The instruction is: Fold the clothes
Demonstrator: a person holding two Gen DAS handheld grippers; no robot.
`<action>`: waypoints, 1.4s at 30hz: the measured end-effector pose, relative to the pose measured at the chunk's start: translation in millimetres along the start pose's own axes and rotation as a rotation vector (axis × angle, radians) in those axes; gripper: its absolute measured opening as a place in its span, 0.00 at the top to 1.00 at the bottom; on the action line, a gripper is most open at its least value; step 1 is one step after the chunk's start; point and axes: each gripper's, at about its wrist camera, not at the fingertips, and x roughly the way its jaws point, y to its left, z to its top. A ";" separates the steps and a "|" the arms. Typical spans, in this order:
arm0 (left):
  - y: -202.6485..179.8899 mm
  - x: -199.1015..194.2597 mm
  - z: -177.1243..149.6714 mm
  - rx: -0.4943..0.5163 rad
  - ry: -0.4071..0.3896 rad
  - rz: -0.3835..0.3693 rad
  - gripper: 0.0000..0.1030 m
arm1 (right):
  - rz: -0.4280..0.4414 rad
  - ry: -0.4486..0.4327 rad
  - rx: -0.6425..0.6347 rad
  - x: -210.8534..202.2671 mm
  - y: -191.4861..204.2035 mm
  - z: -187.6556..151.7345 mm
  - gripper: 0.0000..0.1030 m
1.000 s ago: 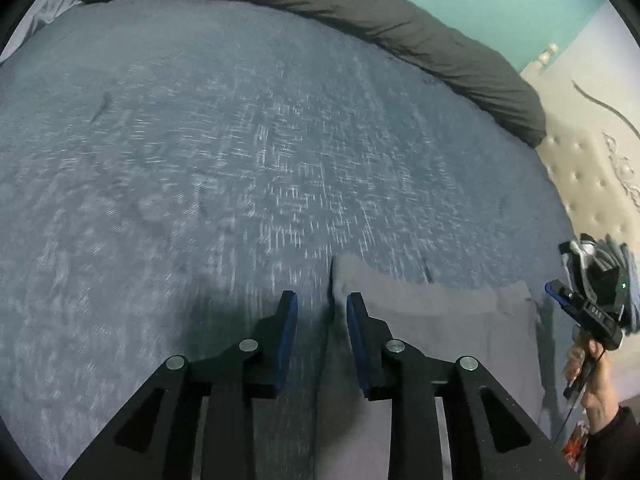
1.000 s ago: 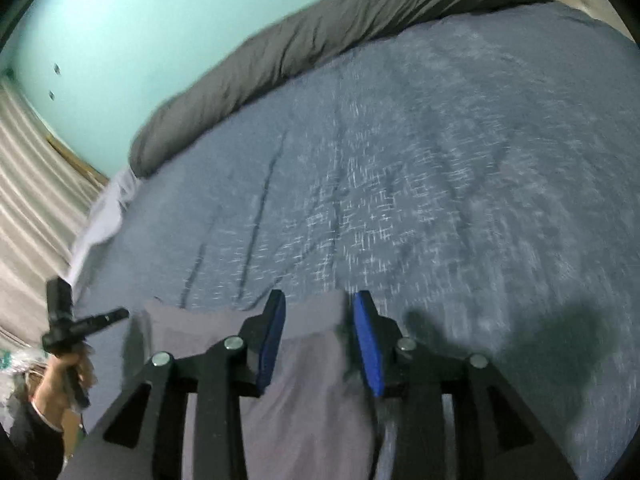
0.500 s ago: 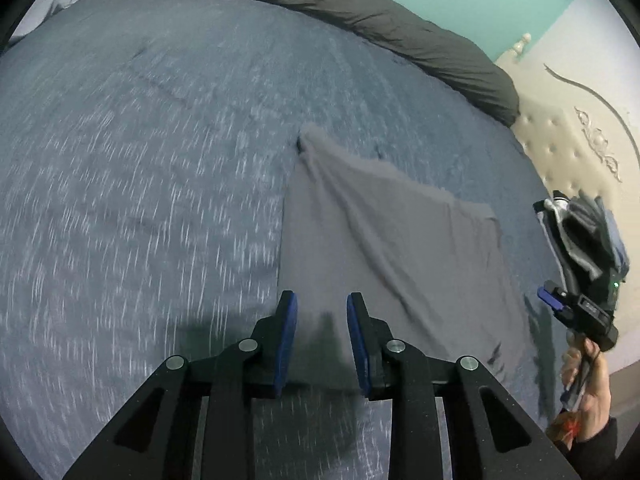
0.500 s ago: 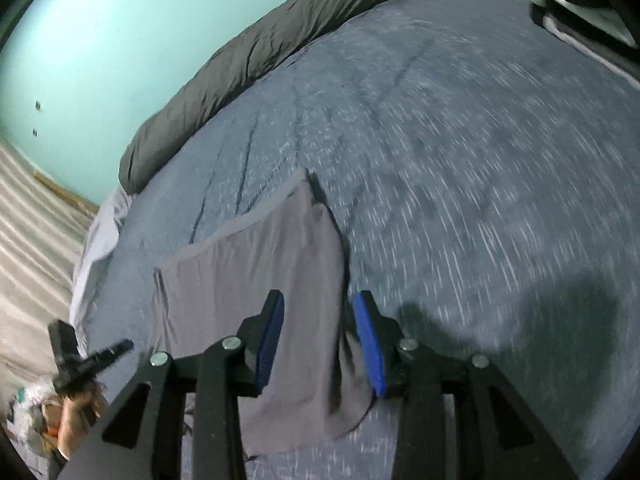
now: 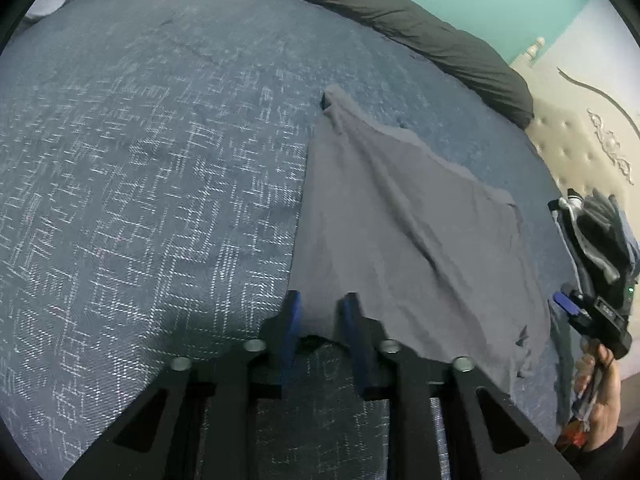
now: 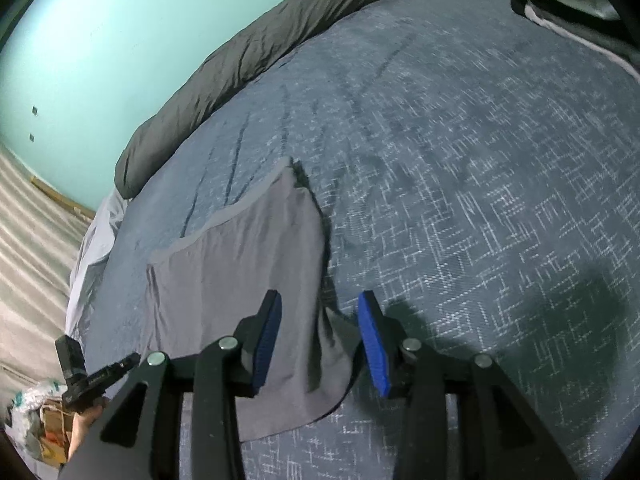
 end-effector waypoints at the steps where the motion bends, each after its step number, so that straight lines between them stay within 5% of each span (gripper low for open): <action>1: 1.5 -0.5 -0.2 0.002 0.000 -0.002 0.96 | 0.005 0.002 0.008 0.4 -1.2 -0.4 0.61; 14: 37.6 -49.0 1.3 -0.091 -0.110 -0.034 0.97 | 0.016 -0.004 0.025 2.3 3.6 1.3 0.61; 24: 53.2 -38.8 -4.8 -0.156 -0.075 -0.061 0.95 | -0.014 -0.002 0.040 0.0 -2.7 -0.8 0.54; 29: 35.4 -34.3 -4.9 -0.144 -0.057 -0.063 0.65 | -0.026 -0.001 0.043 -3.9 -5.1 -5.8 0.54; 32: 31.7 -28.5 -6.0 -0.143 -0.049 -0.056 0.65 | -0.040 0.017 0.025 -1.4 -4.9 -11.6 0.54; 33: 31.9 -26.6 -6.8 -0.142 -0.048 -0.050 0.65 | -0.046 0.025 0.015 0.3 -4.6 -13.9 0.55; 37: 31.2 -13.1 -4.3 -0.153 -0.038 -0.044 0.65 | -0.076 0.060 -0.005 10.2 -8.6 -22.1 0.94; 42: 24.3 -5.9 -3.7 -0.139 -0.031 -0.035 0.65 | -0.063 -0.013 0.012 -9.9 -13.6 -22.0 0.99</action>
